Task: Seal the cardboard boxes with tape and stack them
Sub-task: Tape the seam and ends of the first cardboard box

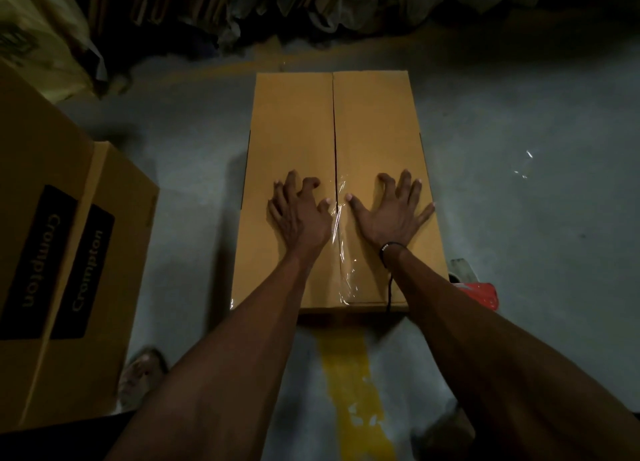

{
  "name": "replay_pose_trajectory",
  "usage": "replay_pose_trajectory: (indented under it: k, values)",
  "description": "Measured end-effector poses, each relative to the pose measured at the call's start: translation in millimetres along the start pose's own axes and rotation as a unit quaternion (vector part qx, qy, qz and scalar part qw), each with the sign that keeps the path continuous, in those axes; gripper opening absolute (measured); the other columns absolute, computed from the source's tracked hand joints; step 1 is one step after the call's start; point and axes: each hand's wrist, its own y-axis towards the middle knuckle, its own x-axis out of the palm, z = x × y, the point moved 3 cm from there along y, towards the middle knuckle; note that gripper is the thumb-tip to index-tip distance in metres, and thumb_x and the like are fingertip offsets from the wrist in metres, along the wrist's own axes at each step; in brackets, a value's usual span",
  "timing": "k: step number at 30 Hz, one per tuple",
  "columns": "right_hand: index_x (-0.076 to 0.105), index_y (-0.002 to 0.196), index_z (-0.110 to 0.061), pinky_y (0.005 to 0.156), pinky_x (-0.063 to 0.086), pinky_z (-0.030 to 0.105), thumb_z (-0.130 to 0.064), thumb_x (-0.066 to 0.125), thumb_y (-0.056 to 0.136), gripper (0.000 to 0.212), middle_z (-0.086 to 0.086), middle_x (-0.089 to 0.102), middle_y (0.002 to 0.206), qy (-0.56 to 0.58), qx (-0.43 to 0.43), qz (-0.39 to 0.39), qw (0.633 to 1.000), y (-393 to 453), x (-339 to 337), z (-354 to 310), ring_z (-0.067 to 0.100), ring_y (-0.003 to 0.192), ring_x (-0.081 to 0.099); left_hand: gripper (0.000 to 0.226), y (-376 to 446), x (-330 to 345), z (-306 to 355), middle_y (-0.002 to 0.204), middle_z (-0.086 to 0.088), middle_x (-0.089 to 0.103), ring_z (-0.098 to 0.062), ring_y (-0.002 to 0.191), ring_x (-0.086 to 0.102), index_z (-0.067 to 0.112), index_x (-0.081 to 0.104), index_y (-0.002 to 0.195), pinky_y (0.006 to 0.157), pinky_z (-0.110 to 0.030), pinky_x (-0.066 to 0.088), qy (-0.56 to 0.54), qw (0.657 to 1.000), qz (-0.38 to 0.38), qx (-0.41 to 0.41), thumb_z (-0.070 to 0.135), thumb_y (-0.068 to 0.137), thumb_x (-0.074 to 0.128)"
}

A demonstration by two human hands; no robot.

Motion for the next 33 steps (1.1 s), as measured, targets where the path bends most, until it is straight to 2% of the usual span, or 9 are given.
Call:
replay_pose_trajectory:
  k: [2, 6, 10, 14, 20, 26, 28, 30, 33]
  values:
    - [0.032, 0.154, -0.035, 0.119, -0.005, 0.067, -0.087, 0.041, 0.082, 0.089, 0.005, 0.004, 0.171, -0.006, 0.000, -0.014, 1.000, 0, 0, -1, 0.031, 0.157, -0.005, 0.041, -1, -2, -1, 0.170, 0.000, 0.019, -0.028, 0.158, 0.004, 0.036, 0.053, 0.137, 0.126, -0.054, 0.005, -0.009, 1.000, -0.013, 0.001, 0.041, 0.098, 0.061]
    - [0.018, 0.160, -0.035, 0.117, -0.010, 0.066, -0.089, 0.035, 0.083, 0.095, 0.005, -0.009, 0.171, -0.034, -0.025, -0.057, 0.997, -2, -3, 4, 0.032, 0.156, -0.014, 0.057, -3, -8, -3, 0.171, 0.001, 0.014, -0.028, 0.159, 0.001, 0.039, 0.051, 0.141, 0.124, -0.051, 0.001, -0.010, 0.999, -0.042, 0.015, 0.065, 0.091, 0.061]
    - [0.007, 0.162, -0.037, 0.117, -0.011, 0.067, -0.093, 0.029, 0.081, 0.101, 0.004, -0.020, 0.169, -0.057, -0.045, -0.106, 0.992, 0, -5, 10, 0.031, 0.154, -0.021, 0.069, -4, -17, -7, 0.172, -0.001, 0.012, -0.029, 0.159, -0.001, 0.037, 0.049, 0.146, 0.126, -0.057, 0.003, -0.019, 0.997, -0.065, 0.023, 0.060, 0.085, 0.072]
    - [0.000, 0.162, -0.036, 0.115, -0.012, 0.069, -0.092, 0.032, 0.081, 0.104, 0.007, -0.028, 0.166, -0.079, -0.046, -0.158, 0.983, 3, -10, 7, 0.035, 0.152, -0.026, 0.091, -16, -26, -16, 0.173, -0.004, 0.002, -0.031, 0.159, -0.006, 0.036, 0.037, 0.155, 0.124, -0.058, -0.001, -0.013, 0.994, -0.103, 0.036, 0.059, 0.078, 0.079]
    - [-0.013, 0.161, -0.032, 0.116, -0.009, 0.071, -0.099, 0.039, 0.068, 0.126, 0.013, -0.031, 0.164, -0.097, -0.055, -0.204, 0.973, -12, -22, 5, 0.038, 0.151, -0.026, 0.110, -61, -43, -24, 0.173, 0.000, -0.005, -0.028, 0.158, -0.008, 0.037, 0.024, 0.160, 0.124, -0.057, -0.002, 0.003, 0.992, -0.127, 0.024, 0.061, 0.071, 0.084]
    - [-0.007, 0.162, -0.029, 0.118, 0.003, 0.073, -0.102, 0.038, 0.062, 0.132, 0.011, -0.023, 0.167, -0.098, -0.103, -0.189, 0.972, -72, -40, 39, 0.037, 0.154, -0.018, 0.141, -96, -76, -51, 0.172, -0.005, -0.010, -0.032, 0.158, -0.009, 0.033, 0.014, 0.161, 0.123, -0.061, 0.001, 0.052, 0.991, -0.113, -0.052, 0.076, 0.049, 0.088]
    - [-0.003, 0.162, -0.029, 0.117, 0.007, 0.073, -0.105, 0.047, 0.052, 0.142, 0.015, -0.016, 0.168, -0.072, -0.042, -0.174, 0.981, -88, -56, 60, 0.041, 0.155, -0.010, 0.146, -103, -81, -71, 0.172, -0.009, -0.007, -0.039, 0.157, -0.002, 0.035, 0.013, 0.161, 0.121, -0.066, 0.011, 0.036, 0.987, -0.132, -0.089, 0.079, 0.043, 0.087]
    - [0.002, 0.161, -0.029, 0.115, 0.017, 0.070, -0.103, 0.056, 0.047, 0.146, 0.022, -0.003, 0.167, -0.039, 0.042, -0.153, 0.986, -111, -71, 80, 0.047, 0.153, 0.004, 0.146, -112, -85, -85, 0.169, -0.015, 0.007, -0.044, 0.153, 0.016, 0.036, 0.015, 0.160, 0.117, -0.064, 0.029, -0.021, 0.981, -0.151, -0.119, 0.080, 0.040, 0.086]
    - [0.009, 0.159, -0.026, 0.110, 0.039, 0.061, -0.088, 0.071, 0.057, 0.134, 0.029, 0.026, 0.151, 0.017, 0.107, -0.149, 0.983, -141, -79, 90, 0.053, 0.137, 0.033, 0.137, -131, -89, -86, 0.156, -0.023, 0.025, -0.046, 0.141, 0.035, 0.032, 0.016, 0.160, 0.109, -0.055, 0.043, -0.032, 0.978, -0.170, -0.118, 0.073, 0.051, 0.089]
